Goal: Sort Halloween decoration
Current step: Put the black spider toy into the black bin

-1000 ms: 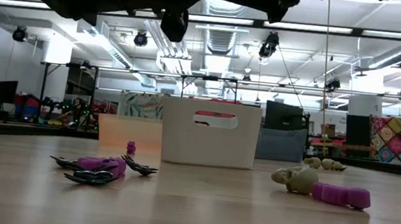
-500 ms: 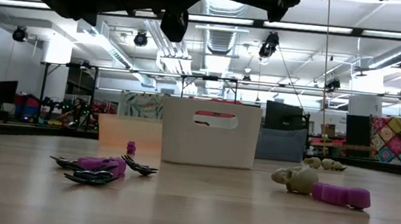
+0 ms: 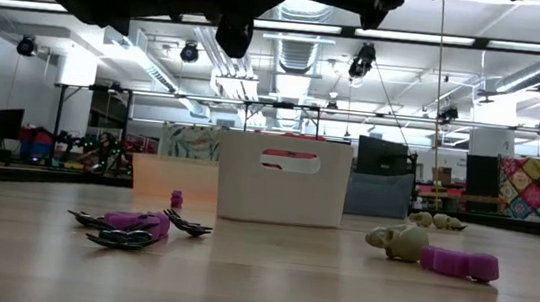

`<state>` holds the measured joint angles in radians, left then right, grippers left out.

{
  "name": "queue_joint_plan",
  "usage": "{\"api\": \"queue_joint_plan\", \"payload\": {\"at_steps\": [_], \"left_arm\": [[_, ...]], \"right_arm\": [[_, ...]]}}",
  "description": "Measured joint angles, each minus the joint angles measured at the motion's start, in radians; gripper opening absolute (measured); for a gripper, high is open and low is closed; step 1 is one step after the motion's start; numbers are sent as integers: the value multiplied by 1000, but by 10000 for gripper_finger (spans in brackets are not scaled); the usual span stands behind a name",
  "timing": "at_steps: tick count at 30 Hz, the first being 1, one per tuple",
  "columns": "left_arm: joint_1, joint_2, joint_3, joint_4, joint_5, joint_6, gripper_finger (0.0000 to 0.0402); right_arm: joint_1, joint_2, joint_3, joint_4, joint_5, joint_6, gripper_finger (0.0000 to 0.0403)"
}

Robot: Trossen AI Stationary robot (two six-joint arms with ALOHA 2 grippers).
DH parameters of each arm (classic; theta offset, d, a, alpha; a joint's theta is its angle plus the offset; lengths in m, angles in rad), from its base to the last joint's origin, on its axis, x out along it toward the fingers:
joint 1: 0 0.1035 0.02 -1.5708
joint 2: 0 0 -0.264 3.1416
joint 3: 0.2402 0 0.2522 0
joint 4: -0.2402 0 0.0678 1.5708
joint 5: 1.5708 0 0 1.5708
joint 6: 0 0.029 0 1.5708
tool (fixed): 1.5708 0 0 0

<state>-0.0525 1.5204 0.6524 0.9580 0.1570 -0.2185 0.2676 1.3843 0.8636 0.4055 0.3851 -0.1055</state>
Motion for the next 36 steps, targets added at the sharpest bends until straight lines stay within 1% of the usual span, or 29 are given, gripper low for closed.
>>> {"api": "queue_joint_plan", "payload": {"at_steps": [6,10,12,15,18,22,26,29,33,36], "left_arm": [[2,0,0,-78,0,25,130],[5,-1,0,-162,0,26,145],[5,-4,0,-203,0,26,148],[5,-16,0,-258,0,21,149],[5,-34,0,-302,0,18,149],[5,-68,0,-329,0,15,149],[5,-95,0,-340,0,15,149],[5,-101,0,-339,0,15,149],[5,-102,1,-339,0,15,149],[5,-102,1,-340,0,15,149]], "right_arm": [[0,-14,0,-8,0,0,9],[-8,-32,0,-23,7,0,9],[-25,-50,2,-65,8,0,9],[-74,-71,34,-193,37,33,9],[-149,-85,90,-381,61,68,9],[-283,-72,159,-622,62,111,9],[-441,-40,206,-790,48,117,9],[-574,-11,223,-847,-27,109,9],[-755,40,236,-863,-192,113,9],[-867,98,249,-877,-315,128,9]]}}
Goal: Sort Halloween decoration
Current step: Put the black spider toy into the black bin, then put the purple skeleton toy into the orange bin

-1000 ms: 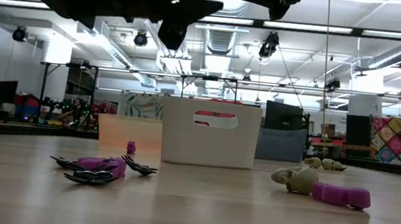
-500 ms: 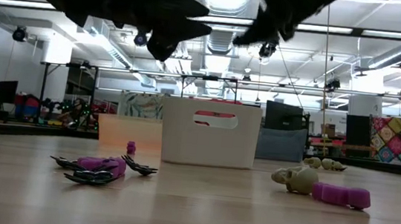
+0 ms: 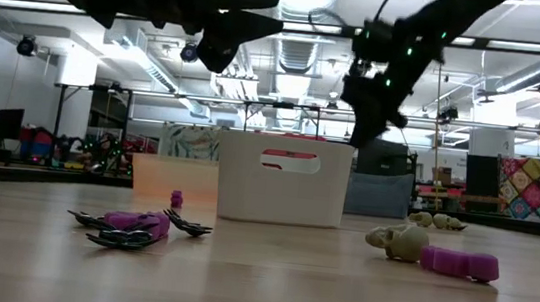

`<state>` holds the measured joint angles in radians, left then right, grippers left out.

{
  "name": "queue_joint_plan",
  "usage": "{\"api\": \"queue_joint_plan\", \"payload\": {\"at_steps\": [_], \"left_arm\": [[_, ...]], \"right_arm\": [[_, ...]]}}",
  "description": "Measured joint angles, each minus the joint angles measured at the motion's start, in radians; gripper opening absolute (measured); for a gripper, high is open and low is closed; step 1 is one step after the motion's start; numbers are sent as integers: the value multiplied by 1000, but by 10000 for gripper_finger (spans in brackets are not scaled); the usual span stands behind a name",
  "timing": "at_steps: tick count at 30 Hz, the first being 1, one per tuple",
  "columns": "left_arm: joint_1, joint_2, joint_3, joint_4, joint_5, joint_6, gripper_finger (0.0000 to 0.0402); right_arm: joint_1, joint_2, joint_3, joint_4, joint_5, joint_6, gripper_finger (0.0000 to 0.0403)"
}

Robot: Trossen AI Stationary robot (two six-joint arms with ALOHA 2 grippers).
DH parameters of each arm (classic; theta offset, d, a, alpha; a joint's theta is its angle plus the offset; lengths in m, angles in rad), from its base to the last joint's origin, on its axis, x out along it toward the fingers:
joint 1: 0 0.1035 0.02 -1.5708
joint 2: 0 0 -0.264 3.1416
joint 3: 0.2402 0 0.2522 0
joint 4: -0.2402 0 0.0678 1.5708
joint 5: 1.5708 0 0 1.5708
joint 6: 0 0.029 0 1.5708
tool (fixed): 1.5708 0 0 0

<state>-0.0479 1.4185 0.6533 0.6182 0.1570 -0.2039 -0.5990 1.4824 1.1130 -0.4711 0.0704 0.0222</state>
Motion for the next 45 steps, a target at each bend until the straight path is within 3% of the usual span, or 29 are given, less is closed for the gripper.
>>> {"api": "queue_joint_plan", "payload": {"at_steps": [3,5,12,17,25,37,45], "left_arm": [[0,0,0,13,-1,0,149],[0,0,1,16,-16,7,149],[0,0,11,14,-17,15,149],[0,0,12,17,-18,27,149],[0,0,12,9,-18,29,149],[0,1,12,-39,-25,20,149],[0,1,12,-212,-169,-33,149]], "right_arm": [[-67,73,28,1,-112,-2,9],[-80,129,57,3,-130,-23,9],[-87,316,213,-148,-118,-121,9],[-88,386,295,-246,-36,-140,9],[-89,390,307,-249,-52,-137,18],[-89,384,307,-250,-70,-99,123],[-76,307,306,-271,-74,-41,128]]}}
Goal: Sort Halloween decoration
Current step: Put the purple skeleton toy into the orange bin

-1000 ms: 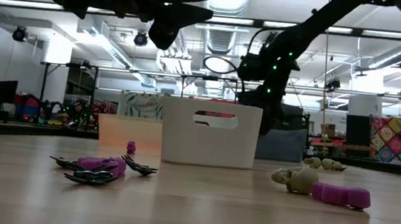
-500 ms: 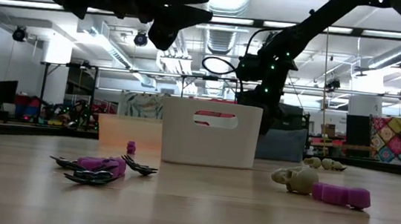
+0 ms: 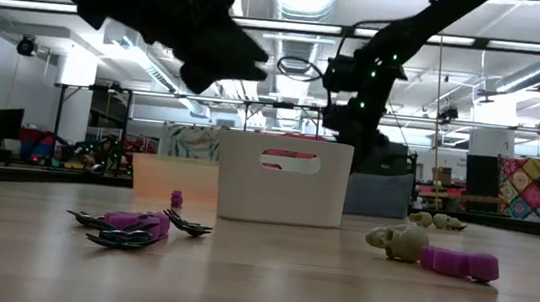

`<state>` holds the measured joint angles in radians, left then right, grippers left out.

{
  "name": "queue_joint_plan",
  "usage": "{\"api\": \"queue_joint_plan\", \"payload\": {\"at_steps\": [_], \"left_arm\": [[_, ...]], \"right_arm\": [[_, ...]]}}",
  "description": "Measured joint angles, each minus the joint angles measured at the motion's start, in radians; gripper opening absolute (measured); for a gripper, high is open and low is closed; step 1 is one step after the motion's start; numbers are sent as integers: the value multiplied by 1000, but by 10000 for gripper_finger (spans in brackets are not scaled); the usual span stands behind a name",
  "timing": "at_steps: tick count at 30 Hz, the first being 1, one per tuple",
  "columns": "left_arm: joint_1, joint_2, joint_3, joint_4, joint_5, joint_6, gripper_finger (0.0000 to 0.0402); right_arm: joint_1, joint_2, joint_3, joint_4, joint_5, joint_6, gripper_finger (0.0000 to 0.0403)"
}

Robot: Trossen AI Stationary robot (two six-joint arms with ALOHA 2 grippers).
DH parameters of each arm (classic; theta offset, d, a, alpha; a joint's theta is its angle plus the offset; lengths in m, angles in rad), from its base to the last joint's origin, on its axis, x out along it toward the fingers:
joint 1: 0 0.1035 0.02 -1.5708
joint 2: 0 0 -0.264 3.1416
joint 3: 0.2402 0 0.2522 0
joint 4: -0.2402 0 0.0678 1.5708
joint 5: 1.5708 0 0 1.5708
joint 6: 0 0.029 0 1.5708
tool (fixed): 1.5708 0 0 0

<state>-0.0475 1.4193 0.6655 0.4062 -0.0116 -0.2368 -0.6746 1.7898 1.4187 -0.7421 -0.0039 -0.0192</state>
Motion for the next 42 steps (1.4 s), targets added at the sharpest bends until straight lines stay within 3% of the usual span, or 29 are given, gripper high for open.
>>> {"api": "queue_joint_plan", "payload": {"at_steps": [6,14,18,23,30,42], "left_arm": [[0,-10,0,-149,-7,-77,149],[0,-87,14,-503,-22,-252,148],[0,-90,29,-603,-59,-339,148],[0,-78,35,-646,-138,-441,148],[0,-46,37,-670,-243,-566,136],[-2,63,40,-649,-267,-693,107]], "right_arm": [[56,-97,-17,-32,1,46,114],[169,-264,-71,-29,5,99,105],[241,-345,-126,-24,5,136,105],[354,-444,-234,18,7,210,105],[496,-558,-410,210,8,302,105],[553,-580,-469,281,15,363,105]]}}
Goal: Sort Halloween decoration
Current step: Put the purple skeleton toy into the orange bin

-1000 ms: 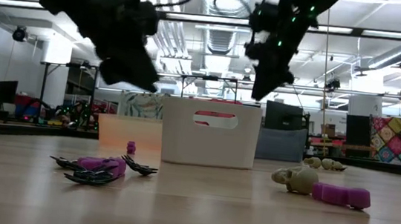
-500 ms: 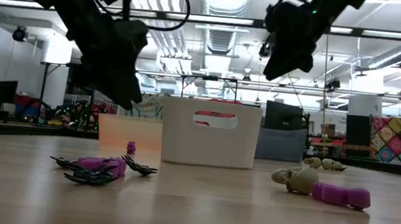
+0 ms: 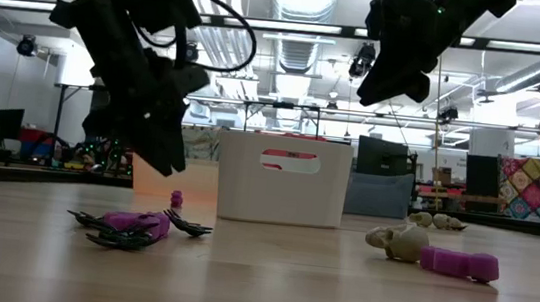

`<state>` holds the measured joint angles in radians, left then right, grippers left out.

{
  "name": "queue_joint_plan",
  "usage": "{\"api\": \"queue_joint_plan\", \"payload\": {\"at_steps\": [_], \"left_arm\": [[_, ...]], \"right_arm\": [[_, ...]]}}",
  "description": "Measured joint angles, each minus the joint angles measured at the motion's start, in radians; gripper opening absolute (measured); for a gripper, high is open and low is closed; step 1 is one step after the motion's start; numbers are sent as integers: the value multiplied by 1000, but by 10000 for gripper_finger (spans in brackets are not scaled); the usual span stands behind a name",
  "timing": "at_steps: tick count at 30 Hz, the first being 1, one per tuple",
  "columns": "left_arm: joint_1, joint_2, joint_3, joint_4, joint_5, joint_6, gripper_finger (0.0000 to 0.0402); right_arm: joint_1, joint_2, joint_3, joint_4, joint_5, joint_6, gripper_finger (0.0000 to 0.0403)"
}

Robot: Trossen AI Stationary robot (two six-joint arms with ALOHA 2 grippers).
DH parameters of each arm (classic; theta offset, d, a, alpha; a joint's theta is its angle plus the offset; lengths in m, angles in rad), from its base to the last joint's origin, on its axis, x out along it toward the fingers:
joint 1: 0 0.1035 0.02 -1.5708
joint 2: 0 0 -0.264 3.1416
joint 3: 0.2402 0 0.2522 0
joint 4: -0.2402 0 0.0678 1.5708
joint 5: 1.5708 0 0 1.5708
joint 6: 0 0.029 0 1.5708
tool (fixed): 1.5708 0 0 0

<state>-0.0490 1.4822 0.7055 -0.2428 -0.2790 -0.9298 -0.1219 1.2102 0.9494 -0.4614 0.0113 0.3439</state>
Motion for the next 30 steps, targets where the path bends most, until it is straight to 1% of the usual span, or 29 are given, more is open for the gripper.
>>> {"api": "queue_joint_plan", "payload": {"at_steps": [8,12,15,23,26,30], "left_arm": [[0,72,1,27,-6,-15,107],[0,96,1,64,-49,-15,107],[0,113,1,93,-54,-15,107],[2,145,3,96,-73,-18,107],[3,146,3,92,-77,-18,98],[5,146,3,73,-78,-19,70]], "right_arm": [[0,1,25,3,0,-1,105],[0,1,27,3,0,-2,105],[0,1,27,3,0,-2,105],[0,1,27,3,1,-2,105],[0,1,27,3,13,-2,105],[0,1,27,3,16,-2,105]]}}
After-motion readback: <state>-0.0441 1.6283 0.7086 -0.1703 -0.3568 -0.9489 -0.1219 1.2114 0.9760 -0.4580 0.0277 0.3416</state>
